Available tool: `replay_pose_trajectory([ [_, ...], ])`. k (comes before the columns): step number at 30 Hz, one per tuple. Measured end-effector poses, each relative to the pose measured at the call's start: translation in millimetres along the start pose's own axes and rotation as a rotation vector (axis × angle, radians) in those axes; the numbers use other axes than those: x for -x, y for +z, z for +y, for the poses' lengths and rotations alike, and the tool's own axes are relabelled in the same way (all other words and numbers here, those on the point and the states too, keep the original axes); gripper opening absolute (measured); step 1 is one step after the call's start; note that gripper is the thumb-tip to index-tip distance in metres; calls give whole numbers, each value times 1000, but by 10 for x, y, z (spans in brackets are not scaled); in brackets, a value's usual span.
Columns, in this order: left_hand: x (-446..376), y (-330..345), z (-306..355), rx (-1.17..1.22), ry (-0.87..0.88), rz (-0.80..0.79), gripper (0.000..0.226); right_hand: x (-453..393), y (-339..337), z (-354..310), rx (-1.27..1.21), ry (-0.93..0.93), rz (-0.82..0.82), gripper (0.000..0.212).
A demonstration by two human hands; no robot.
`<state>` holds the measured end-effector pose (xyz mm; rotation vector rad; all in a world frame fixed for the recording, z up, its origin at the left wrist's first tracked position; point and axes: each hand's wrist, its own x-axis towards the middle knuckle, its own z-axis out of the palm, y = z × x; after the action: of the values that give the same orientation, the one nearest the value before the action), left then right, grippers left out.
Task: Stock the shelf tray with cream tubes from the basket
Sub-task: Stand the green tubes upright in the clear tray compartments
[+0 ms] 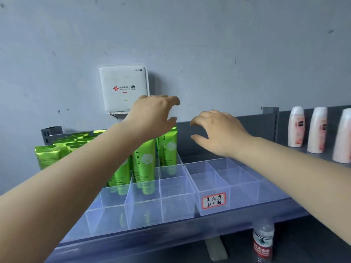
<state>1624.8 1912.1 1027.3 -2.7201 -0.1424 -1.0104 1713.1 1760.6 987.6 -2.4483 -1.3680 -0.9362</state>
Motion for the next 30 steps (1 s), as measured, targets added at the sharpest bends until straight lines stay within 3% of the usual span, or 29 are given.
replay_pose_trajectory([
  [10,-160,373,1463,-118,177,-50,46,1059,-385,980,297,162,-184,46],
  [20,-182,558,3206,21,411,-56,53,2474,-879,1876,441,391,-312,61],
  [30,91,547,4807,163,628,-78,58,3951,-1310,2356,520,655,-467,69],
])
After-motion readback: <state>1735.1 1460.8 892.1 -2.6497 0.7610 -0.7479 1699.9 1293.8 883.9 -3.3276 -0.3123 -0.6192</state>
